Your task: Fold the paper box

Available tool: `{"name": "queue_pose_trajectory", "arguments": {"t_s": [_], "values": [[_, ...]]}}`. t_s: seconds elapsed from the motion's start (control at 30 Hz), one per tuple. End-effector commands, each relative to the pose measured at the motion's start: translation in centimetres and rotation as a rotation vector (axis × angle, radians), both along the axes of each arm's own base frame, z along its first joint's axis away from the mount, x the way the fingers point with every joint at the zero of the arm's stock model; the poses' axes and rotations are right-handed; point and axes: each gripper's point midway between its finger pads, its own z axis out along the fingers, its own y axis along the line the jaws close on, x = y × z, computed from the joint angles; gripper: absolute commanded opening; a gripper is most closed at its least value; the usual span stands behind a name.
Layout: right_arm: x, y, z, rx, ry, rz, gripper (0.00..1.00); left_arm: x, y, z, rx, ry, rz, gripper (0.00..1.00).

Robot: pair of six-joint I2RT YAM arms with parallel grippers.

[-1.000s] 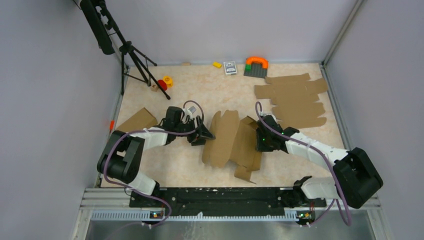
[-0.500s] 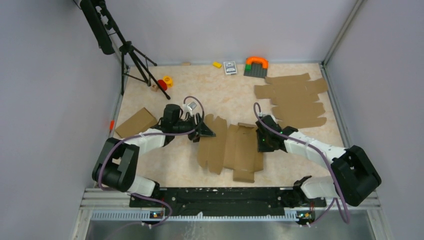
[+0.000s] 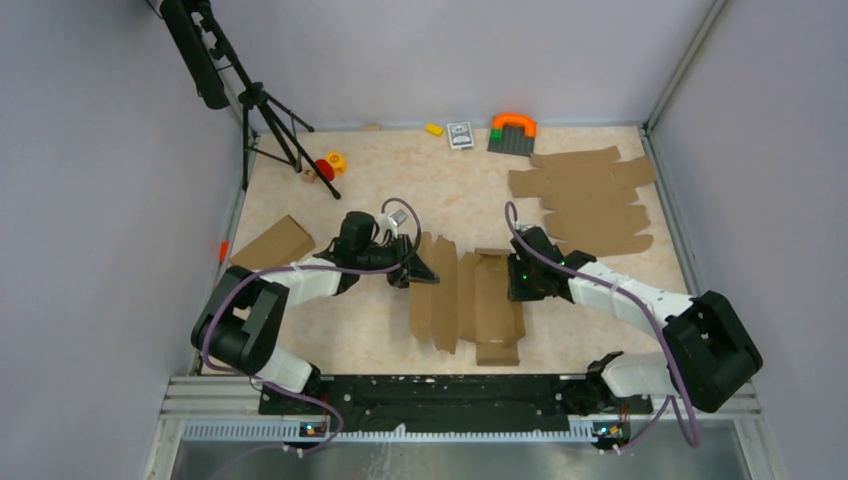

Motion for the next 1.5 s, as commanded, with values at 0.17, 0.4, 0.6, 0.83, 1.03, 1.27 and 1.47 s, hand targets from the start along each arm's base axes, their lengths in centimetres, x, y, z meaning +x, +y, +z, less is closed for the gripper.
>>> {"name": "queue_pose_trajectory", "arguments": {"t_s": [0.17,0.4,0.6,0.83,1.03,1.27,1.47], "values": [[0.8,2.4,1.4,0.106,-0.047,0.051,0.28,0.3,-2.0,3.9,-0.158,-0.070,-0.028,0.22],[0.4,3.5,1.5,0.155,-0.033,0.079,0.31,0.2,-3.6,2.0,-0.111,-0.048,-0.044,0.21],[-0.3,3.4,1.0,0.179,-0.024,0.062,0.39,0.4,-3.4,0.8,-0.043,-0.054,-0.037,0.22],[-0.7,4.5,0.9,0.252,-0.003,0.065,0.33,0.0,-4.6,-0.4,0.050,-0.063,-0.074,0.20],[0.7,4.2,1.7,0.203,-0.063,0.079,0.20,1.2,-3.9,-0.6,0.174,-0.150,-0.061,0.00],[4.9,4.7,6.3,0.210,-0.306,0.091,0.07,2.3,-2.9,3.7,0.282,-0.426,-0.086,0.00],[7.9,5.4,10.6,0.256,-0.497,0.066,0.00,3.0,-1.5,7.8,0.311,-0.671,0.009,0.00]]}}
